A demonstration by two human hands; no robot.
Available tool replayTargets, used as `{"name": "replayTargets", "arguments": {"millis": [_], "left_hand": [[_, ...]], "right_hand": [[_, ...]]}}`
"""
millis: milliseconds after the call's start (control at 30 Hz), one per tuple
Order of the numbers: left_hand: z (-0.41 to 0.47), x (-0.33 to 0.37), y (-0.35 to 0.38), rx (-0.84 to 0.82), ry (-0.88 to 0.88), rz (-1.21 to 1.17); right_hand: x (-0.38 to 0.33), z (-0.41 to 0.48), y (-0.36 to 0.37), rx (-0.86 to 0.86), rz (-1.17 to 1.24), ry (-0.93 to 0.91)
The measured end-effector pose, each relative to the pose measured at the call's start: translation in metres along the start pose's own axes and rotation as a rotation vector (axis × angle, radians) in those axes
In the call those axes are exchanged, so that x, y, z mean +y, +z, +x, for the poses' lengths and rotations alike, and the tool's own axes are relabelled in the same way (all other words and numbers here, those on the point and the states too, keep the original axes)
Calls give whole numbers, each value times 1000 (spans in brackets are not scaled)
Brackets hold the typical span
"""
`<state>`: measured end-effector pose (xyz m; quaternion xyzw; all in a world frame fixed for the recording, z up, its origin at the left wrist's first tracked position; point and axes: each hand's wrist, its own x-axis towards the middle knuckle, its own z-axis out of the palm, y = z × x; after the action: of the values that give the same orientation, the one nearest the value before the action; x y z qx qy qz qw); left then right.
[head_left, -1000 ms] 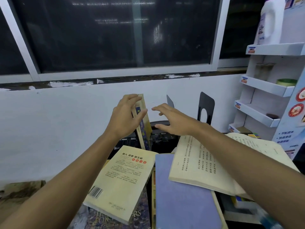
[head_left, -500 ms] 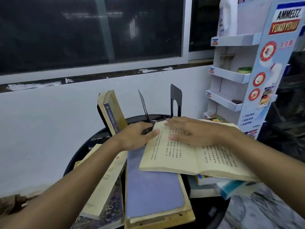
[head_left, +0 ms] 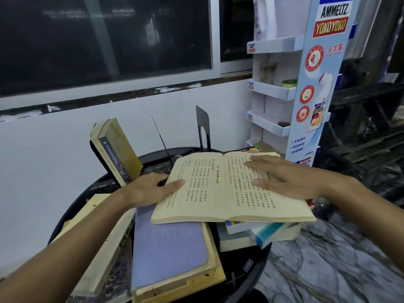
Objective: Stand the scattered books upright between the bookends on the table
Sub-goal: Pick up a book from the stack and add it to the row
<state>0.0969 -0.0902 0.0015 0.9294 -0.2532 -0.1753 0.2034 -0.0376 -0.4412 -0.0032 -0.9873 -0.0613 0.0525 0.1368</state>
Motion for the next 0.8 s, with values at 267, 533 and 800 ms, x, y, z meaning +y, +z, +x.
{"name": "replayTargets", "arguments": {"millis": [267,533,800], "left_hand": [[-4,0,-5,101,17,-89],[-25,40,-39,242,226,-353],[-26,88,-37,210,453,-422]], "right_hand": [[27,-22,-6,38,15,66],[22,-22,-18,115,-36,-20],[4,-33,-44,284,-1,-82]]}}
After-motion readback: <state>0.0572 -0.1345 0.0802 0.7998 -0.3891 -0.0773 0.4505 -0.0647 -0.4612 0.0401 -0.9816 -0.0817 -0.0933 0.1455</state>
